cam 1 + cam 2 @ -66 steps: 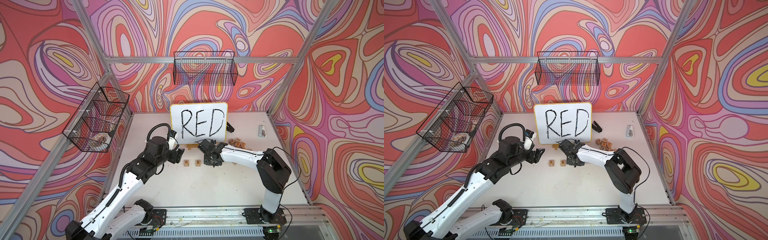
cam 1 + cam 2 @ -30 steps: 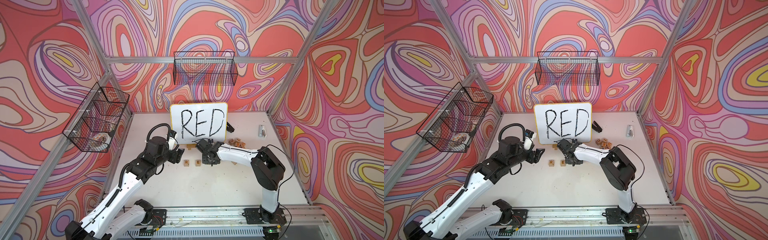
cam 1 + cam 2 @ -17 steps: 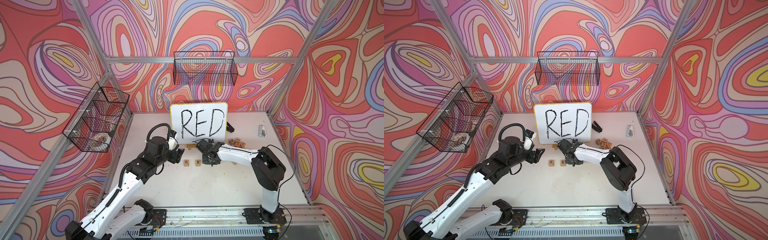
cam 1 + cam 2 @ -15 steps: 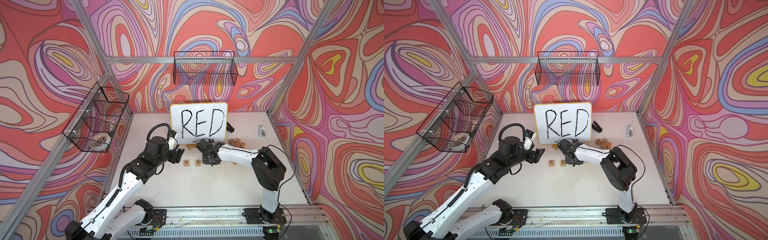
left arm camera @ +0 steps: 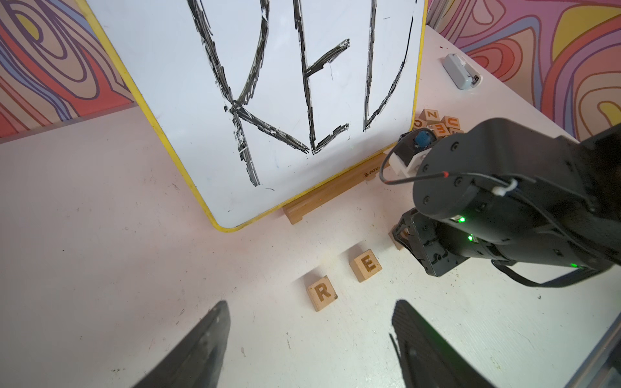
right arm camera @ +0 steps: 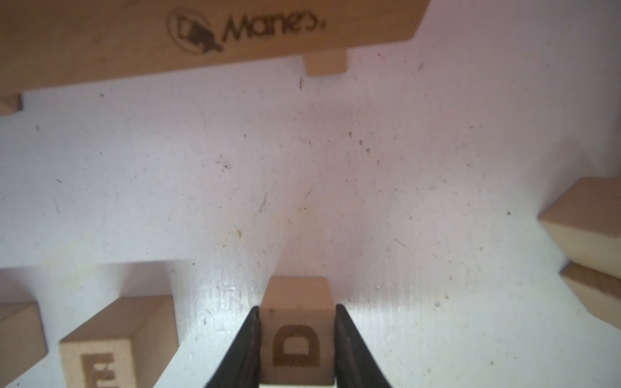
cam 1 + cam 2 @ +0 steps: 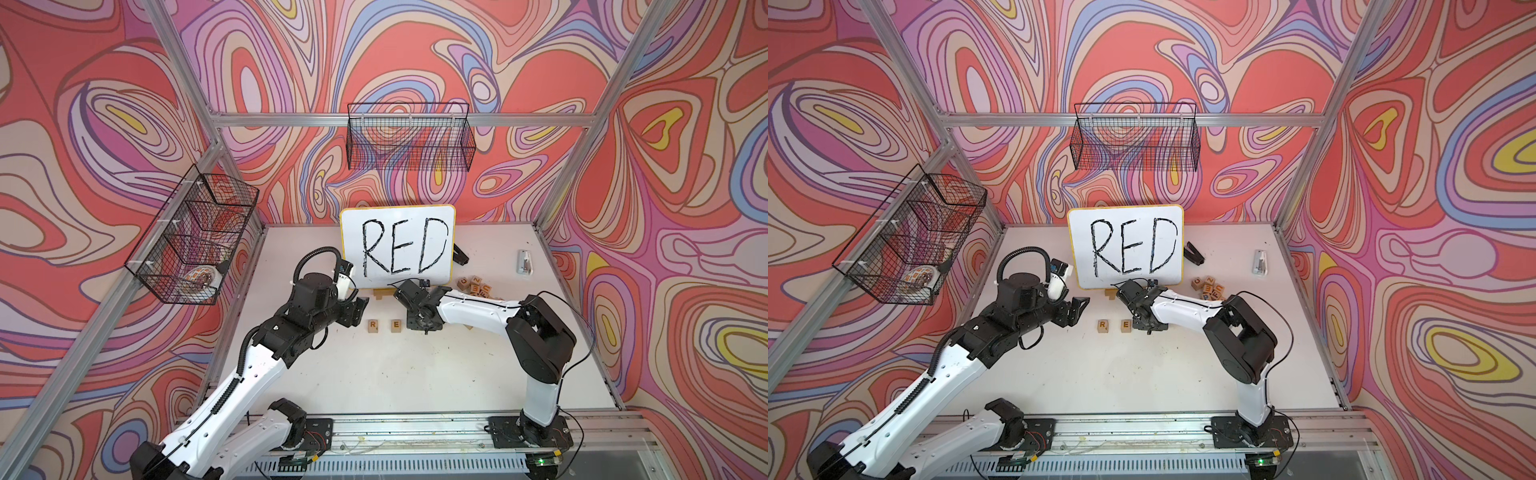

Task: Assemble the uppercase word "red" with letter blocks
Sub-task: Place the letter block at the center of the board.

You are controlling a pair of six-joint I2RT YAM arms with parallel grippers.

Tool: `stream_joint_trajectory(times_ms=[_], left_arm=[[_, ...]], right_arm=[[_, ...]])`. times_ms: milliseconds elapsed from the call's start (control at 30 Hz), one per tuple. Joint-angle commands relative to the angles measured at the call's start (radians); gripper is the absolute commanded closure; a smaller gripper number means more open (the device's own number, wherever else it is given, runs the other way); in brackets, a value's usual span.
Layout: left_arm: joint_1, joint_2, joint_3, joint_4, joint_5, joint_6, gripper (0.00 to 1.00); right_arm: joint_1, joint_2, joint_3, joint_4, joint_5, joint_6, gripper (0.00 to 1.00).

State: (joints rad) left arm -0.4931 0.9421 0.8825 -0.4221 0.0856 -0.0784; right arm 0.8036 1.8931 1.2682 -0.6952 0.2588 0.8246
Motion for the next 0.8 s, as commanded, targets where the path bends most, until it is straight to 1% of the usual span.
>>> stream_joint_trajectory(times_ms=[0,167,367,500,633,767], left_arm=[[-0.006,-0.012,0.002,-0.012,-0.003,0.012,0.21],[-0.006,-0.009,0.002,-0.011,-0.003,0.011,0.21],[-0.005,-0.010,0.001,-0.012,-0.003,0.011,0.21],[-0.005,-0.010,0.003,-0.012,-0.002,0.013,0.21],[-0.004,-0.009,0.003,-0.011,-0.003,0.013,0.21],[-0.006,-0.009,0.003,-0.011,-0.003,0.013,0.21]], right_arm=[[-0.004,-0.009,-0.031,-0.029,0.002,0.009,0.78],[-0.004,-0.003,-0.027,-0.024,-0.003,0.008,0.77],[-0.003,0.008,-0.021,-0.024,-0.014,0.002,0.74],[-0.003,0.005,-0.010,-0.030,-0.016,-0.009,0.66],[-0.004,-0.003,-0.004,-0.032,-0.019,-0.020,0.63],[-0.003,-0.012,-0.001,-0.032,-0.021,-0.031,0.56]])
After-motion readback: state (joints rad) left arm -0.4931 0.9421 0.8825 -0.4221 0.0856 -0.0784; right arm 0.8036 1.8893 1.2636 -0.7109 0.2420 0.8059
